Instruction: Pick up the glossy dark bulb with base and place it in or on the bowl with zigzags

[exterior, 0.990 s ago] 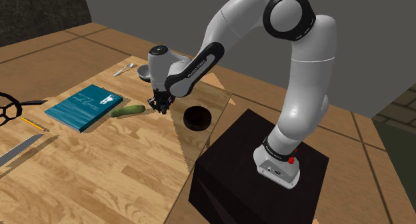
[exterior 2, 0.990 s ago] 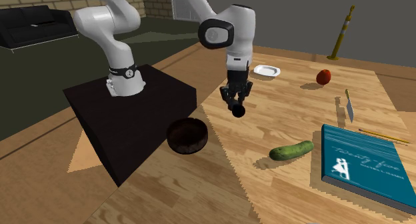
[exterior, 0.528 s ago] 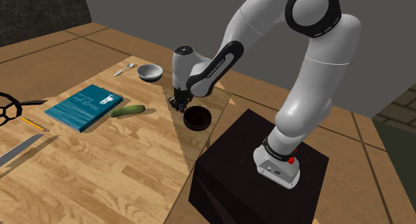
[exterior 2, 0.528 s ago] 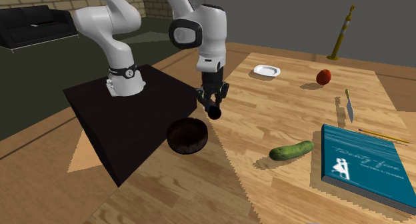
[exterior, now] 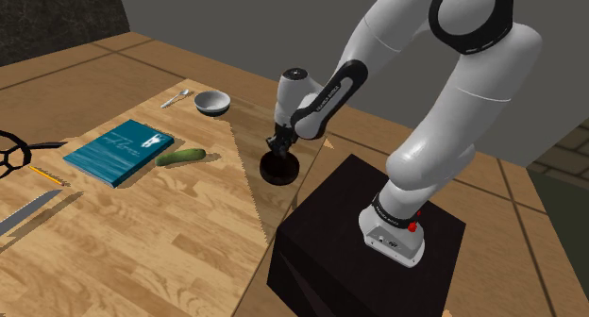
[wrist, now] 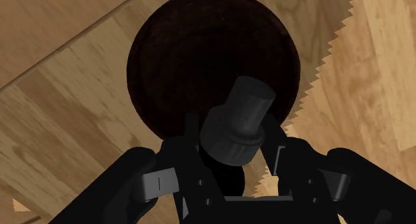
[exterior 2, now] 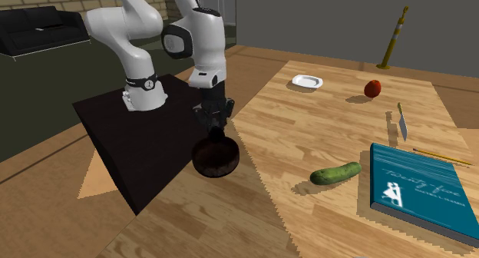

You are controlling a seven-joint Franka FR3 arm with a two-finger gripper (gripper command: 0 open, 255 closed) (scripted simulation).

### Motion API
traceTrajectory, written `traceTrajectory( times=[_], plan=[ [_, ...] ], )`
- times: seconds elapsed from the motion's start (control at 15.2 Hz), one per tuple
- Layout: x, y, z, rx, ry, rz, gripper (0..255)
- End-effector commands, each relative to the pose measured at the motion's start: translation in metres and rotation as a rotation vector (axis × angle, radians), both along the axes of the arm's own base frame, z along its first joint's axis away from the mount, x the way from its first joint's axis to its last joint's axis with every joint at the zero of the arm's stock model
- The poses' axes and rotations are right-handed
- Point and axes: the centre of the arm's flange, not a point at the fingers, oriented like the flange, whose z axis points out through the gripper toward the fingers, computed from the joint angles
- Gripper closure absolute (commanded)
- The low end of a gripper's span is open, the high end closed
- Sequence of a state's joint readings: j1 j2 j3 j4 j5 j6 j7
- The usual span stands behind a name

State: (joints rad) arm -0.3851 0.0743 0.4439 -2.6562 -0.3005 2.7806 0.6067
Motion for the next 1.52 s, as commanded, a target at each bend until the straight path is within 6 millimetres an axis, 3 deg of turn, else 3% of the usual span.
traceTrajectory(
  times=[0.0, 0.73, 1.25, 1.32, 1.45],
  plan=[
    [-0.005, -0.003, -0.007, -0.001, -0.001, 0.002, 255],
    [-0.005, -0.003, -0.067, -0.001, -0.001, 0.002, 255],
    [-0.005, -0.003, -0.067, -0.001, -0.001, 0.002, 255],
    [-0.005, -0.003, -0.067, -0.001, -0.001, 0.002, 0],
    [-0.005, -0.003, -0.067, -0.001, -0.001, 0.002, 0]
  ],
)
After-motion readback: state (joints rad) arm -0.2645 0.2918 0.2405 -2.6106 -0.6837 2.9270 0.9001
